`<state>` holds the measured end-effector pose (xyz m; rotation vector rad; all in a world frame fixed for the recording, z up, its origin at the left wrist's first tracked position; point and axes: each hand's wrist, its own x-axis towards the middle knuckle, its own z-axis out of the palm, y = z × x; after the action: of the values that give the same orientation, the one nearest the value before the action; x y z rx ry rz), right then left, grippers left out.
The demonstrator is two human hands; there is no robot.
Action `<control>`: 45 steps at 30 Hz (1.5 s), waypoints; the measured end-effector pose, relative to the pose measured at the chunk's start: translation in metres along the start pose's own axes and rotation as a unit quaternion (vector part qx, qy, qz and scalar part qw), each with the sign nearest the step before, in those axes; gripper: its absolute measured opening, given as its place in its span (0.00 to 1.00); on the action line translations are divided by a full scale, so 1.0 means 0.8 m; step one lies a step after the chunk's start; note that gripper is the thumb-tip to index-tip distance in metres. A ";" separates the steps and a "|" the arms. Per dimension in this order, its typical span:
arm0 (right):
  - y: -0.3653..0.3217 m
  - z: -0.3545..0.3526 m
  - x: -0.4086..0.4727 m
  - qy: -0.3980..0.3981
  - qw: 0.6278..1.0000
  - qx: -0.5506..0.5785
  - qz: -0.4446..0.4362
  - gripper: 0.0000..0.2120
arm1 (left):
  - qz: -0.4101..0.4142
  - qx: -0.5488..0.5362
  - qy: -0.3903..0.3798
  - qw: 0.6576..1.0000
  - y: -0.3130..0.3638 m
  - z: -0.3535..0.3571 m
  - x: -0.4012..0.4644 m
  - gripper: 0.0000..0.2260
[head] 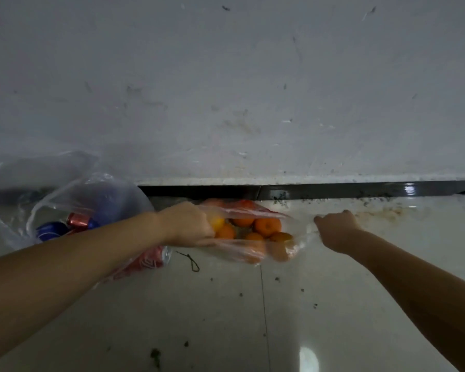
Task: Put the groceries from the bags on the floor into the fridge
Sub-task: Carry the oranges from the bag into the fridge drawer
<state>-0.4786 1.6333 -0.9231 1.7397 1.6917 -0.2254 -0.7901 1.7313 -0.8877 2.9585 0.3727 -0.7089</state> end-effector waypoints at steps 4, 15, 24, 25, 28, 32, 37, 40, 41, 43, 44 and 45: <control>-0.034 -0.008 0.011 -0.016 0.998 0.041 -0.049 0.22 | -0.149 -0.201 -0.036 0.968 0.019 0.047 -0.018 0.14; -0.081 -0.072 -0.012 -0.118 0.980 0.115 -0.111 0.18 | -0.383 -0.319 0.047 0.865 -0.030 0.107 0.020 0.25; -0.166 -0.049 -0.012 0.076 0.910 0.145 -0.380 0.28 | -0.321 -0.224 0.038 0.920 -0.036 0.124 0.015 0.24; -0.163 -0.039 -0.004 0.086 0.907 0.137 -0.388 0.28 | -0.310 -0.244 0.023 0.918 -0.037 0.121 0.018 0.27; -0.145 -0.024 0.022 0.108 0.932 0.103 -0.332 0.28 | -0.306 -0.408 0.027 0.860 -0.042 0.109 0.035 0.39; -0.111 -0.014 0.048 0.026 0.952 0.251 -0.172 0.29 | -0.319 -0.596 0.051 0.736 -0.052 0.106 0.055 0.39; -0.092 -0.003 0.066 -0.010 0.955 0.271 -0.117 0.31 | -0.338 -0.661 0.007 0.670 -0.062 0.106 0.070 0.26; -0.090 0.000 0.074 -0.014 0.952 0.292 -0.090 0.31 | -0.382 -0.683 0.003 0.623 -0.058 0.108 0.080 0.26; -0.088 0.001 0.075 -0.015 0.950 0.302 -0.082 0.30 | -0.394 -0.680 0.007 0.618 -0.055 0.111 0.082 0.25; -0.087 0.003 0.077 -0.010 0.940 0.335 -0.065 0.27 | -0.395 -0.682 0.005 0.616 -0.052 0.118 0.079 0.25; -0.086 0.003 0.077 -0.010 0.926 0.374 -0.046 0.24 | -0.388 -0.687 0.011 0.614 -0.052 0.119 0.074 0.25; -0.086 0.005 0.080 -0.013 0.908 0.419 -0.018 0.21 | -0.379 -0.685 0.029 0.621 -0.051 0.120 0.069 0.23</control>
<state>-0.5325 1.6768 -0.9862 2.2682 1.7247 -1.1243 -0.7947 1.7704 -0.9992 1.2400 1.3962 -0.1080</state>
